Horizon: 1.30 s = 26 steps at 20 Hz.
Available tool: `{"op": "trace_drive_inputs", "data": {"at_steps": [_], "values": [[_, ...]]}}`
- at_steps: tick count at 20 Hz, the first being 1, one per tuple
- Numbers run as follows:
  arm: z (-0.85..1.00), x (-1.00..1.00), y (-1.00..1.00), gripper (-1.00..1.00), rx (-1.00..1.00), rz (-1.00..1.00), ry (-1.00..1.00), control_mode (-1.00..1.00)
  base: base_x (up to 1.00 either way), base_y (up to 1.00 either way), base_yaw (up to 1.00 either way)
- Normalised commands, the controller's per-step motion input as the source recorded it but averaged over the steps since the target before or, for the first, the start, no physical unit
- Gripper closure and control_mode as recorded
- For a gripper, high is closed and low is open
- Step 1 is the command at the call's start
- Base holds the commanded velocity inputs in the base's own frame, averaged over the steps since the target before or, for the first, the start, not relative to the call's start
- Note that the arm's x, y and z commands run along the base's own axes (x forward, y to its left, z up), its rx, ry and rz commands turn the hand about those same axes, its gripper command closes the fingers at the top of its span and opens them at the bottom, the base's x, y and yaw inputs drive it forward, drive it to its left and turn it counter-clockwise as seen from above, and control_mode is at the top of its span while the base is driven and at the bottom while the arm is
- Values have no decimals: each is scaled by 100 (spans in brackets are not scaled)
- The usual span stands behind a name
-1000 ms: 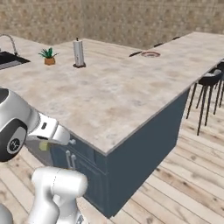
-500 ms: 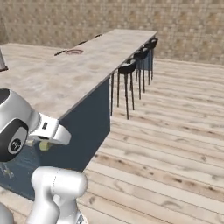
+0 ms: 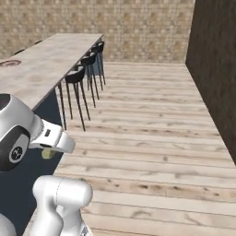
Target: Retrieve the butter from the fridge and place it on a plate on the dining table. Then retrieve the butter knife by the fridge and place it near the plate.
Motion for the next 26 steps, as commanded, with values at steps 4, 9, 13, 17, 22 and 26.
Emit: {"op": "trace_drive_inputs", "data": {"at_steps": [4, 9, 13, 17, 22, 26], "values": [[0, 0, 0, 100, 0, 0, 0, 100, 100, 0, -28], [0, 0, 0, 100, 0, 0, 0, 100, 100, 0, -20], [0, 0, 0, 100, 0, 0, 0, 100, 100, -1, -20], [0, 0, 0, 100, 0, 0, 0, 100, 100, -2, -19], [0, 0, 0, 100, 0, 0, 0, 100, 100, -5, -14], [0, 0, 0, 100, 0, 0, 0, 100, 100, -24, -3]]}}
